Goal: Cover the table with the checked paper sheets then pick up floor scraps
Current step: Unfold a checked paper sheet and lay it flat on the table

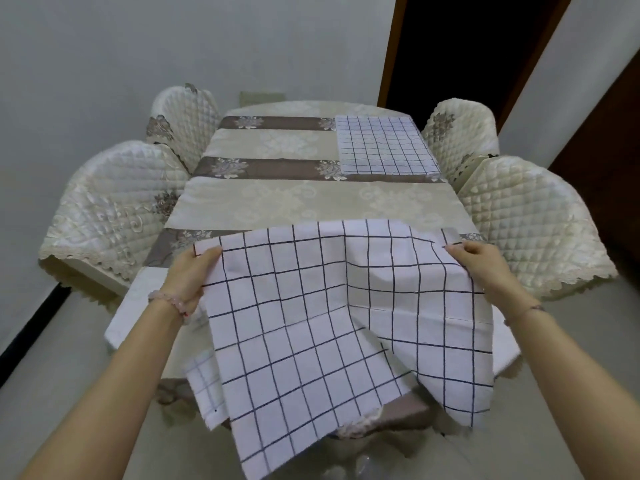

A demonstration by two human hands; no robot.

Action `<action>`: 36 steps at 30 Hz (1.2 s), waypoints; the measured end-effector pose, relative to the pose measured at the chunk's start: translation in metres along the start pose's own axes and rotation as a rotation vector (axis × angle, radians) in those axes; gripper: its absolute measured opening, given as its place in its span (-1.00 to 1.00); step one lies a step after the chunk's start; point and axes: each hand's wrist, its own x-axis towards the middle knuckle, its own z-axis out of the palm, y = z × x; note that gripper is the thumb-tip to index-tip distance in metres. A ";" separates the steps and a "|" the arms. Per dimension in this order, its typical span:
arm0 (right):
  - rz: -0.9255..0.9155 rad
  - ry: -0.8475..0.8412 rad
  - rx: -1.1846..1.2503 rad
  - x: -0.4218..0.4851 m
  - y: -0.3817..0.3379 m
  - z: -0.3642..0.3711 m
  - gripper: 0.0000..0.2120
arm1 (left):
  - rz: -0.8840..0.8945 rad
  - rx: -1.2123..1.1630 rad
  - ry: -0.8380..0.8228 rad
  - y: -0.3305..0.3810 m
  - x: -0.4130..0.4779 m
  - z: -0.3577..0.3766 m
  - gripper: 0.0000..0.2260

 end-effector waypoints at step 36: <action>0.312 0.052 0.031 -0.048 0.094 -0.005 -0.64 | -0.110 0.238 -0.137 -0.087 -0.008 0.007 -0.84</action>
